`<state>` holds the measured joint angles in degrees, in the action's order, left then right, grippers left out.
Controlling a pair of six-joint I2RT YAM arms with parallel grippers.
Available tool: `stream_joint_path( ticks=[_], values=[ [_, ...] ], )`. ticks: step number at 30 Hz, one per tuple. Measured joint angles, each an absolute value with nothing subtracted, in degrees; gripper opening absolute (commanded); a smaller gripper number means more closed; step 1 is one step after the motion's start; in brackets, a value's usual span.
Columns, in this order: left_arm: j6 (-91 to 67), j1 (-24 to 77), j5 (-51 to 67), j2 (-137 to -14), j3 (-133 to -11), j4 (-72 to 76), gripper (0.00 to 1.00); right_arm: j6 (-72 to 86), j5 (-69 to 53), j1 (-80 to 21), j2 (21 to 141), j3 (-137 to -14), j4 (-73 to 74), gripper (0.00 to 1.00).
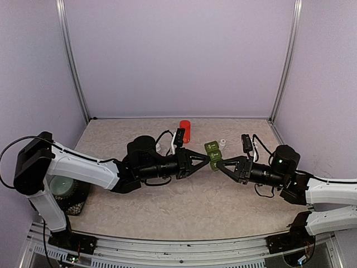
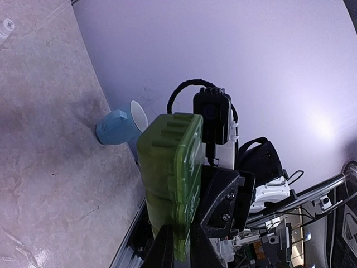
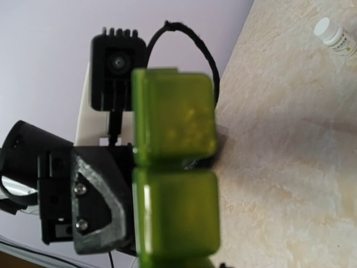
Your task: Sort the pills into containers
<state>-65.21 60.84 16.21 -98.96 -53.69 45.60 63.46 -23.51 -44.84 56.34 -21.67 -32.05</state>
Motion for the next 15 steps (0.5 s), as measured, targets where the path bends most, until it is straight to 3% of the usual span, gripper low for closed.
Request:
stream_joint_path(
  ticks=[15],
  values=[
    [-62.4,60.8,13.1,-98.2,-54.0,42.8,0.11,63.5,-23.7,-44.9,56.3,-20.7,-31.7,0.0]
  ],
)
